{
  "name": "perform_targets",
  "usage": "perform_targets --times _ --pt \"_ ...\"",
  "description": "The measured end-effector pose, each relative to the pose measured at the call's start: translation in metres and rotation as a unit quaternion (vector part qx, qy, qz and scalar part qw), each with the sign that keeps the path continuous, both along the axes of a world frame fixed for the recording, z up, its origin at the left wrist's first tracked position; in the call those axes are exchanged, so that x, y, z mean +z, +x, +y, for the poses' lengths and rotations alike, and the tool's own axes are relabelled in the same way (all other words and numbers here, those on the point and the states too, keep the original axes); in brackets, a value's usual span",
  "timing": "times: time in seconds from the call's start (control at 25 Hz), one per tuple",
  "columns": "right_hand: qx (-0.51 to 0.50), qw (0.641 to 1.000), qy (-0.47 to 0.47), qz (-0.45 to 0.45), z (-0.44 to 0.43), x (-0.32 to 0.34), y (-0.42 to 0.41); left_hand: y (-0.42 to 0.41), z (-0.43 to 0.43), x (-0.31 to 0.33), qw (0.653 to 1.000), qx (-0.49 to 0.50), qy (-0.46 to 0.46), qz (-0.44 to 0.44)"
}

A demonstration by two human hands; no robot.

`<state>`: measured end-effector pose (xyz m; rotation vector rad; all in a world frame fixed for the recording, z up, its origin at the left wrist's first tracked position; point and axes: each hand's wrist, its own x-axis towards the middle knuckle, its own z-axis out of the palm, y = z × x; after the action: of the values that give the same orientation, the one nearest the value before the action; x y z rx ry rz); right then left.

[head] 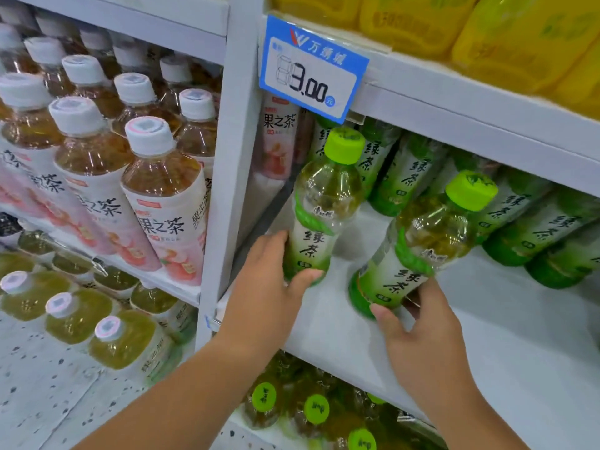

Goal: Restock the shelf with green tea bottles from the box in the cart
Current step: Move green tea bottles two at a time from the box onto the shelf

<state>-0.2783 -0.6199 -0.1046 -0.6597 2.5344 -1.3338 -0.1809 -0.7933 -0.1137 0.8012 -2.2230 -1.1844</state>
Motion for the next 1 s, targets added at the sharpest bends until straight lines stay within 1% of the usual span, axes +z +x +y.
perform_targets --times 0.12,0.32,0.4,0.52,0.68,0.8,1.0 --pt "0.005 1.000 -0.016 0.021 -0.019 -0.007 -0.018 -0.021 -0.013 -0.002 0.999 0.008 -0.033 -0.017" --pt "0.000 0.998 -0.036 0.057 -0.048 -0.020 -0.047 -0.060 -0.039 -0.006 0.999 0.022 -0.026 -0.002" --pt "-0.011 0.997 -0.057 0.045 -0.059 -0.024 -0.055 -0.075 -0.051 -0.008 0.999 0.023 -0.031 0.014" --pt "-0.021 0.995 -0.083 0.044 -0.075 -0.025 -0.066 -0.090 -0.062 -0.010 0.999 0.026 -0.042 0.014" --pt "-0.026 0.996 -0.081 0.021 -0.095 -0.024 -0.081 -0.095 -0.070 -0.010 0.998 0.012 -0.060 0.021" --pt "-0.032 0.996 -0.083 0.023 -0.107 -0.027 -0.090 -0.096 -0.073 -0.010 0.997 0.013 -0.080 0.018" --pt "-0.047 0.992 -0.113 0.023 -0.115 -0.031 -0.094 -0.100 -0.075 -0.015 0.997 0.009 -0.069 0.038"
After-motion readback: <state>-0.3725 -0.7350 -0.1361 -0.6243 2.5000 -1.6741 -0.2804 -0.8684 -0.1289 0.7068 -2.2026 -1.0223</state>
